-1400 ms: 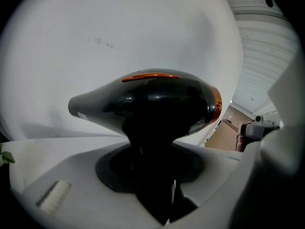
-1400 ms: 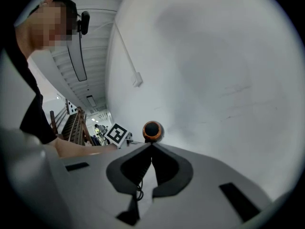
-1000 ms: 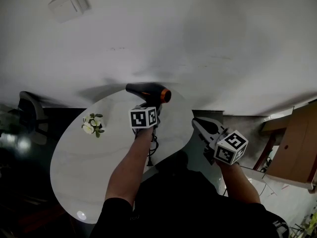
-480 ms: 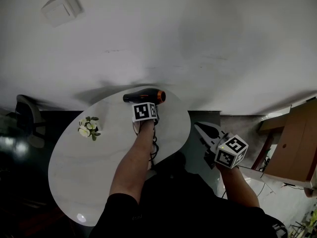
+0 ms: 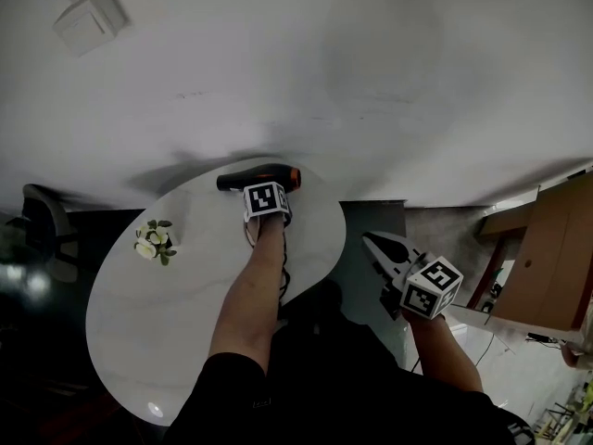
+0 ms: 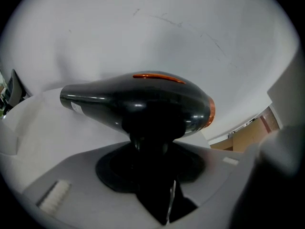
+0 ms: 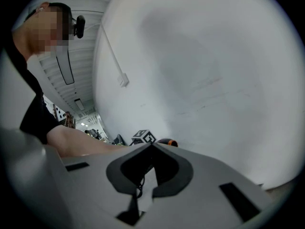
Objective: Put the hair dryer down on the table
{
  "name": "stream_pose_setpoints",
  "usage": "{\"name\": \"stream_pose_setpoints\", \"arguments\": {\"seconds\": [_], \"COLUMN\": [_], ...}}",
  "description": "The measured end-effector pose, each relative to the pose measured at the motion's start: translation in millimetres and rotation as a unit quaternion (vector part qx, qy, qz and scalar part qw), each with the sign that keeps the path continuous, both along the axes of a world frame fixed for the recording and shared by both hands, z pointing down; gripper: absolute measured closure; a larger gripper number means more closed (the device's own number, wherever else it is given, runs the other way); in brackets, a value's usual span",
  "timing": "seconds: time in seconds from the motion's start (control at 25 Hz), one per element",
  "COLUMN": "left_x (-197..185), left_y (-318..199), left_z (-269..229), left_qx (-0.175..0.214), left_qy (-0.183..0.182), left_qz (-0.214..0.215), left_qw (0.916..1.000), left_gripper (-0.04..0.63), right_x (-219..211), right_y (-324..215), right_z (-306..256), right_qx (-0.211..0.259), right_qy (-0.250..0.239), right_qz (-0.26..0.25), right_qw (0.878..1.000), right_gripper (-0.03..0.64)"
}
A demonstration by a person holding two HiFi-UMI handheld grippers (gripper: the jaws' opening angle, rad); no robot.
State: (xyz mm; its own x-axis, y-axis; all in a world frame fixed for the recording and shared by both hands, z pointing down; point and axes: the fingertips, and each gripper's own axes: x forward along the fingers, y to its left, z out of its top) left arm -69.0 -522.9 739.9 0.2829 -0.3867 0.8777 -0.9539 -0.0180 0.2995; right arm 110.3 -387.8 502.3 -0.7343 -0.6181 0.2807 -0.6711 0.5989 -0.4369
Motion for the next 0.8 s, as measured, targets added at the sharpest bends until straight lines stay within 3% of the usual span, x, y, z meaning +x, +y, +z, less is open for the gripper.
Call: {"name": "stream_pose_setpoints", "arguments": {"seconds": [0.28,0.4,0.48,0.68,0.8], "left_x": [-4.7,-0.7,1.5,-14.4,-23.6], "left_y": [2.5,3.3,6.5,15.1,20.3], "left_z": [9.7,8.1,4.8,-17.4,-44.5], "left_qx": [-0.008,-0.008,-0.008,0.000,0.019], "left_qy": [-0.020,0.004,0.020,0.027,0.065], "left_qz": [0.015,0.036,0.049,0.066,0.062], "left_qw": [0.9997,0.9993,0.9986,0.9974,0.9958], "left_gripper": [0.423,0.405,0.342,0.321,0.319], "right_x": [25.5,26.6,23.2,-1.3,-18.7], "right_y": [9.1,8.0,5.4,-3.3,-7.4], "right_z": [6.3,7.9,7.0,-3.3,-15.6], "right_qx": [-0.012,-0.013,-0.010,-0.001,0.013], "right_qy": [-0.008,-0.015,-0.018,-0.027,-0.033], "right_qz": [0.027,0.028,0.023,-0.011,-0.039], "right_qw": [1.000,0.999,1.000,1.000,0.999], "right_gripper": [0.604,0.604,0.604,0.604,0.604]}}
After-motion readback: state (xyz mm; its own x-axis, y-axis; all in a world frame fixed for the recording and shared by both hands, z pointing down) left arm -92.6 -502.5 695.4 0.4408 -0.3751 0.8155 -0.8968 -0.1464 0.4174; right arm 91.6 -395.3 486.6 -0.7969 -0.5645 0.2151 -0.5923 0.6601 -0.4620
